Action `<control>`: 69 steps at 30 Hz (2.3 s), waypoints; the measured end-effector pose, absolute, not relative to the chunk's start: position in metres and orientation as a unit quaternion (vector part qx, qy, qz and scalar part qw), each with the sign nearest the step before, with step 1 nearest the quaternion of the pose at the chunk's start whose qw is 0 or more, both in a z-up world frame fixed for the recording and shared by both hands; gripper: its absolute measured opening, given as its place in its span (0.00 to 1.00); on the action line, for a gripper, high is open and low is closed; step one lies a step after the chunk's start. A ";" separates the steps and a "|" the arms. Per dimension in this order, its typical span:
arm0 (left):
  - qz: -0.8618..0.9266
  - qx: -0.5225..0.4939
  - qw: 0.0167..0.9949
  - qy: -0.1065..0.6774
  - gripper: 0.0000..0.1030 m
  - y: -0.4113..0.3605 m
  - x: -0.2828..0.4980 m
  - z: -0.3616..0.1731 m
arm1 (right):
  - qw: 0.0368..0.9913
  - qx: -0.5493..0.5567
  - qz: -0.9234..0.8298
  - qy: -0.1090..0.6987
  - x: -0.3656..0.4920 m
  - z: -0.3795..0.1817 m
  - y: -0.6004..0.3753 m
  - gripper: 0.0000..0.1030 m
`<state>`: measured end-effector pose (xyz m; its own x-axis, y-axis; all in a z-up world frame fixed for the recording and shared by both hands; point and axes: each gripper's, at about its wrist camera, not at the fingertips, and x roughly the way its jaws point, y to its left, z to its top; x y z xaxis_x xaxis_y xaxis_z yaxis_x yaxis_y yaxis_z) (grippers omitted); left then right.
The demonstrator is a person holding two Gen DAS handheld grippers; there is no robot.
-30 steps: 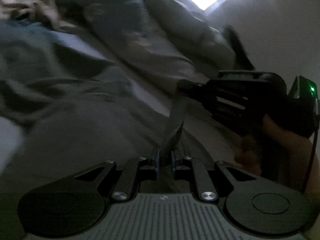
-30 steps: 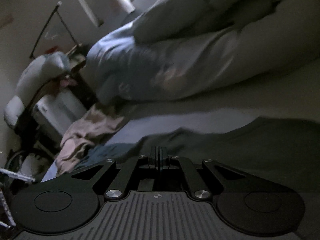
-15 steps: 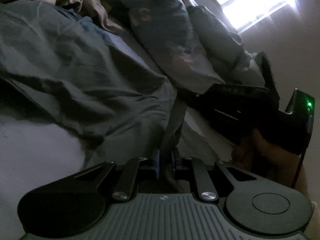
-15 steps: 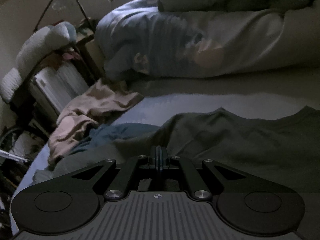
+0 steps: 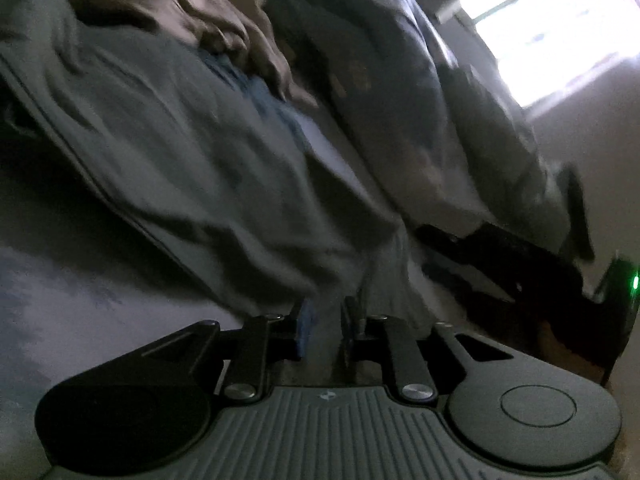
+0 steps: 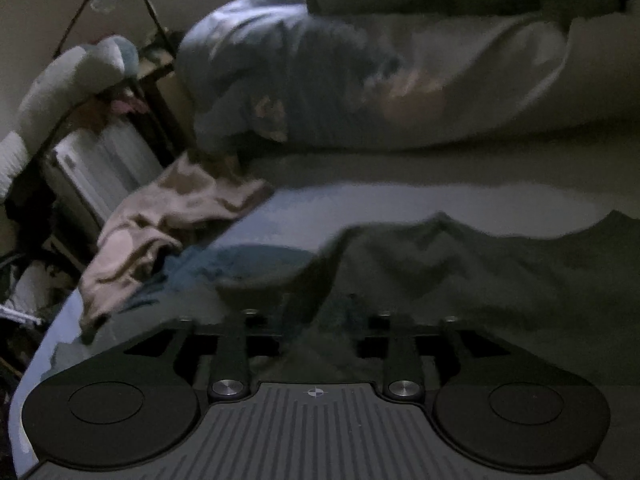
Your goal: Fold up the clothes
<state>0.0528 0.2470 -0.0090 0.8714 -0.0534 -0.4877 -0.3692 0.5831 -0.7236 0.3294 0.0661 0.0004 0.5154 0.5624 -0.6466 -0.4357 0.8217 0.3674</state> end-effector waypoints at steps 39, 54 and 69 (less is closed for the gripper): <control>0.283 -0.682 0.674 -0.014 0.77 0.477 -0.096 -0.076 | 0.766 -0.177 0.544 0.292 0.120 0.031 0.301 0.62; 0.238 -0.627 0.741 -0.037 0.05 0.444 -0.080 -0.071 | 0.784 -0.111 0.529 0.305 0.169 0.071 0.317 0.63; 0.130 -0.506 0.845 0.112 0.05 0.365 -0.003 -0.057 | 0.801 -0.119 0.468 0.354 0.214 0.069 0.333 0.64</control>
<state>-0.0035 0.3650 -0.0568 0.9408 0.1071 -0.3215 -0.3340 0.4535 -0.8263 0.2136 0.3328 0.0692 0.3106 0.6656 -0.6786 -0.8344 0.5329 0.1407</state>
